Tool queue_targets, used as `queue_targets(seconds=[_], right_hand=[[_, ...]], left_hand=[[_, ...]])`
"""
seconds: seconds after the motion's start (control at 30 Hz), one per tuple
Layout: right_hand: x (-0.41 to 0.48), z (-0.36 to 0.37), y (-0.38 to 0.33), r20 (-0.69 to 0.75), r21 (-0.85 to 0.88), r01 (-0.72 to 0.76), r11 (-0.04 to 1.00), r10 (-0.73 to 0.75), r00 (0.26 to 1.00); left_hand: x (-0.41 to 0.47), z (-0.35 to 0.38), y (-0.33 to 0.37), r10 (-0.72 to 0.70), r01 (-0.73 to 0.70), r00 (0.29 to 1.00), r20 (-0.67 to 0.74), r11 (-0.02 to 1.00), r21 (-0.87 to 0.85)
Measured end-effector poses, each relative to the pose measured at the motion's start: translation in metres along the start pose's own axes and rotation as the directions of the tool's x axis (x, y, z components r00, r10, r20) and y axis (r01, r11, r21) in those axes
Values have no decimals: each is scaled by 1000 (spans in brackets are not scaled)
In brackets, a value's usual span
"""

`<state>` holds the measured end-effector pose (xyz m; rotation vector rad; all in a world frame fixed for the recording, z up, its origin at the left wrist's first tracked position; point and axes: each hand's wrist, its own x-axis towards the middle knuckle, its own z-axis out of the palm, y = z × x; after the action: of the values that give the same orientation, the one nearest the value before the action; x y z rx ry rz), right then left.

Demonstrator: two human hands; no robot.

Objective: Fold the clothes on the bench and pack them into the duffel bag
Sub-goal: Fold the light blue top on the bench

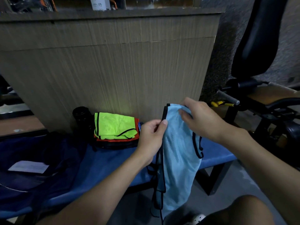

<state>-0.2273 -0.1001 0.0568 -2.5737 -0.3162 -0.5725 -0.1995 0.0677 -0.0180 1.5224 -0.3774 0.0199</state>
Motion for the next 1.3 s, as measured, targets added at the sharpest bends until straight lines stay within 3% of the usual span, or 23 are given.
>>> queue_targets(seconds=[0.1, 0.23, 0.43, 0.6, 0.77, 0.9, 1.0, 1.13, 1.2, 1.3], right_hand=[[0, -7, 2, 39, -24, -29, 999, 30, 999], [6, -16, -3, -33, -67, 2, 998, -4, 999], [18, -33, -12, -167, -9, -1, 1000, -1, 986], [26, -47, -13, -282, 30, -23, 999, 31, 959], [24, -54, -1, -355, 67, -39, 997, 60, 933], [14, -54, 18, -369, 61, -129, 990, 143, 918], [6, -54, 30, -389, 112, -206, 972, 234, 891], [2, -50, 53, -390, 243, -310, 919, 385, 836], [3, -46, 75, -394, 287, -344, 894, 438, 808], [2, -36, 126, -374, 313, -402, 860, 501, 780]], left_hand=[[7, 0, 7, 33, -34, 999, 12, 999, 30], [7, 6, 5, 51, -54, 998, 41, 996, 69], [-9, 7, -20, -53, 42, 990, 131, 995, 85], [-14, -2, -38, -102, 82, 987, 124, 985, 154], [-17, -9, -45, 15, -31, 998, 65, 969, 246], [3, -36, -18, 152, -166, 986, 67, 871, 463], [36, -61, 30, 168, -248, 968, 185, 738, 627], [79, -61, 116, 56, -372, 912, 407, 530, 762], [103, -43, 125, -8, -432, 877, 481, 425, 795], [140, -6, 73, -84, -481, 818, 569, 442, 757]])
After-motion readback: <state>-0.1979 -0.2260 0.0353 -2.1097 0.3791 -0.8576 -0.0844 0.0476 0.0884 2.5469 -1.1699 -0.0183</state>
